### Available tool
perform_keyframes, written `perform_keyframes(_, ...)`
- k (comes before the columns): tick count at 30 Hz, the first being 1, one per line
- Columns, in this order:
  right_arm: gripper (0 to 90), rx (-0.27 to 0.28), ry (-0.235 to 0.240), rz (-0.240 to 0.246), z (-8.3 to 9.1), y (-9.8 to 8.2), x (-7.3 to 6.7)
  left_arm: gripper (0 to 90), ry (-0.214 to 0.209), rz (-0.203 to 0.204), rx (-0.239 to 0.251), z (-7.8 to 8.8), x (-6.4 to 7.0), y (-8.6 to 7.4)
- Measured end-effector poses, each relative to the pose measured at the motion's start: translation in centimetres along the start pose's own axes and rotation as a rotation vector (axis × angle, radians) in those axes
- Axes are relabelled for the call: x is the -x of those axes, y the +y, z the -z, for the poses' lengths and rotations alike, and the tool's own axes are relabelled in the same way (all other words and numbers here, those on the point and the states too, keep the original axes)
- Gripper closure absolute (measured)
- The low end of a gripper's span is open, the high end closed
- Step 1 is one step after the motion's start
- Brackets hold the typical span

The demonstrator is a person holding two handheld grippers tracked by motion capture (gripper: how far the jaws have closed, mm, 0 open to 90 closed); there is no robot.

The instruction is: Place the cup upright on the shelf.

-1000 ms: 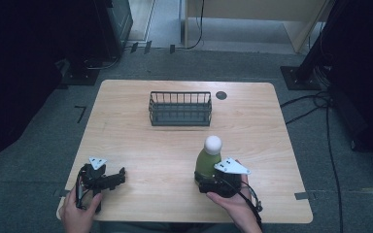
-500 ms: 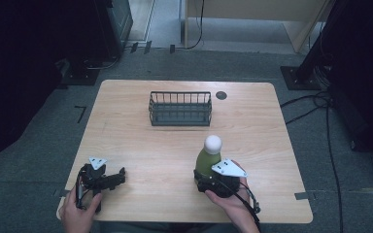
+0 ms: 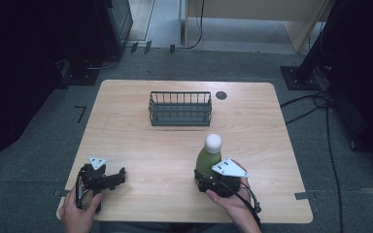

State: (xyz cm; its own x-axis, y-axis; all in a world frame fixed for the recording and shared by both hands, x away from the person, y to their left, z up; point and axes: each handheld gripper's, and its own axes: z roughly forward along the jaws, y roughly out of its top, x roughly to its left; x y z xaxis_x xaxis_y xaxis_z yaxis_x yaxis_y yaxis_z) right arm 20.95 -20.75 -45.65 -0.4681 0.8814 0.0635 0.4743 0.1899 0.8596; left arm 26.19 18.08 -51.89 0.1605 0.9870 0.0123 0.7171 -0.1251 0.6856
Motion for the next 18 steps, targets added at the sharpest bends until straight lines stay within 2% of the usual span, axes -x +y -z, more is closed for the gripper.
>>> perform_keyframes(18, 20.6, 0.031, 0.009, 0.014, 0.2, 2.8, 0.5, 0.0, 0.000, 0.003, 0.002, 0.0, 0.0, 0.0)
